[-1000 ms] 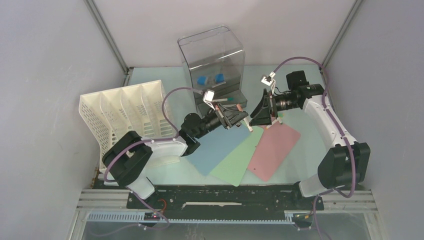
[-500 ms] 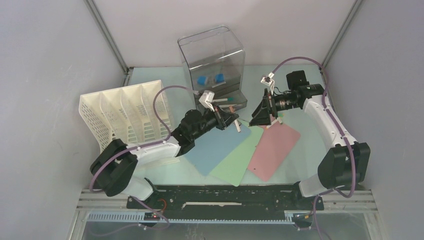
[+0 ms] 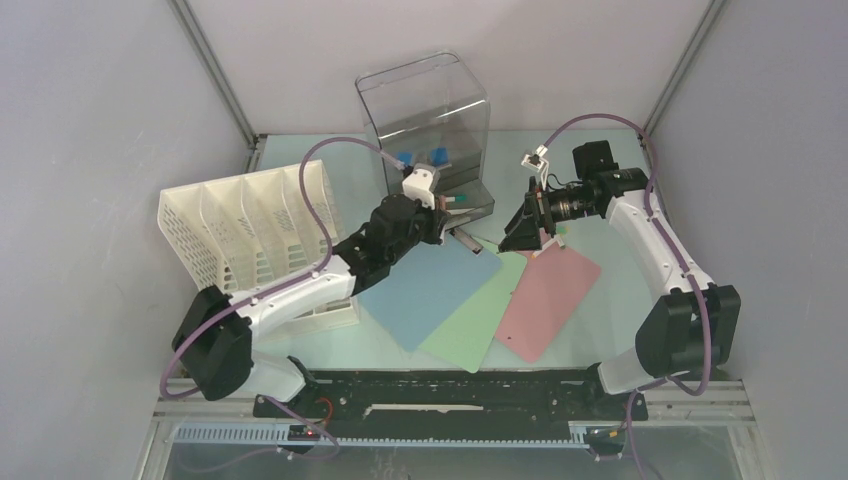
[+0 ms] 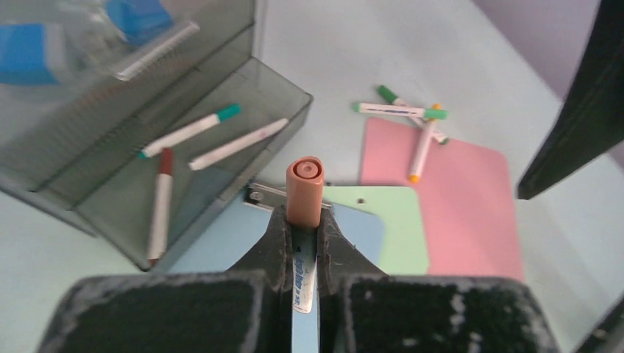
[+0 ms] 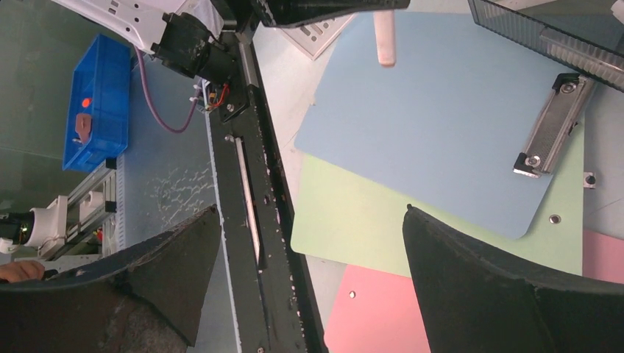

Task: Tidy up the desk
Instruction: Place the stationery in the drawer.

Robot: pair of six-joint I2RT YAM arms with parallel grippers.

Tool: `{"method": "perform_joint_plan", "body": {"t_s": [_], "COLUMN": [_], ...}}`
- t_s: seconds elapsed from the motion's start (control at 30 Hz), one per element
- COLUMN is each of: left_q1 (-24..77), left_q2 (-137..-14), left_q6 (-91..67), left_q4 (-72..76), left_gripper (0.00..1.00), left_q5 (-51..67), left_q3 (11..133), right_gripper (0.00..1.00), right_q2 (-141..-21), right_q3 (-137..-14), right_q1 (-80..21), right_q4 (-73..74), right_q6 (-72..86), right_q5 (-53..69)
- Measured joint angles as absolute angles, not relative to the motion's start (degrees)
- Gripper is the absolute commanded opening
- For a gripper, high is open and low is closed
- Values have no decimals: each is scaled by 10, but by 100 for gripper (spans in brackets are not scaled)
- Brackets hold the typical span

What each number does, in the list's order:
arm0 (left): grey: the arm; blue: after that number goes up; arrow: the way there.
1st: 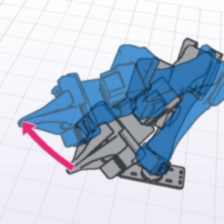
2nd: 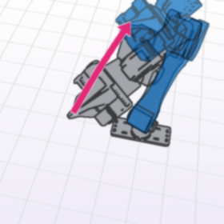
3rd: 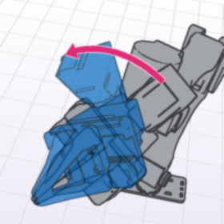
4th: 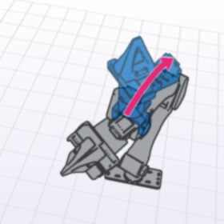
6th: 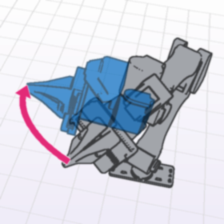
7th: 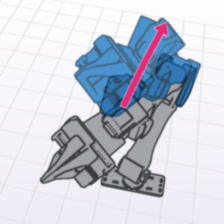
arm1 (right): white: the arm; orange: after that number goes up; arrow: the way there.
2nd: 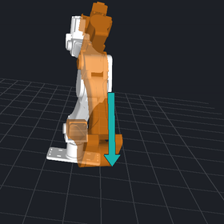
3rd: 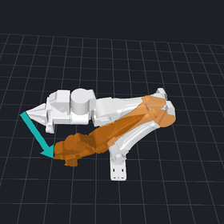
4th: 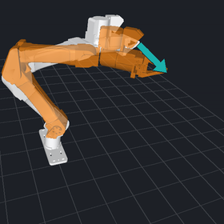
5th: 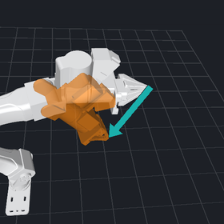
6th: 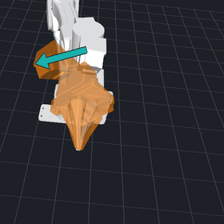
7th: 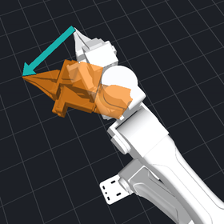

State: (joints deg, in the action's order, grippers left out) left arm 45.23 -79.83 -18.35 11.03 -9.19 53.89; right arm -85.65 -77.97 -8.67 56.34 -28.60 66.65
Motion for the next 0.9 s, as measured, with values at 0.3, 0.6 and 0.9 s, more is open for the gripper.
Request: {"method": "perform_joint_plan", "body": {"t_s": [0.3, 0.6, 0.9], "left_q1": [452, 452, 452], "left_q2": [-827, -907, -1011], "left_q6": [-53, 62, 147], "left_q4": [28, -18, -46], "left_gripper": [0, 0, 0], "left_q5": [-172, -239, -310], "left_q3": [597, 663, 739], "right_gripper": [100, 100, 100], "right_q2": [-857, -856, -856], "right_q3": [-780, -780, -780], "right_q1": [-83, -80, -76], "right_q4": [563, 563, 563], "right_q6": [-286, -286, -286], "right_q5": [665, 665, 665]}}
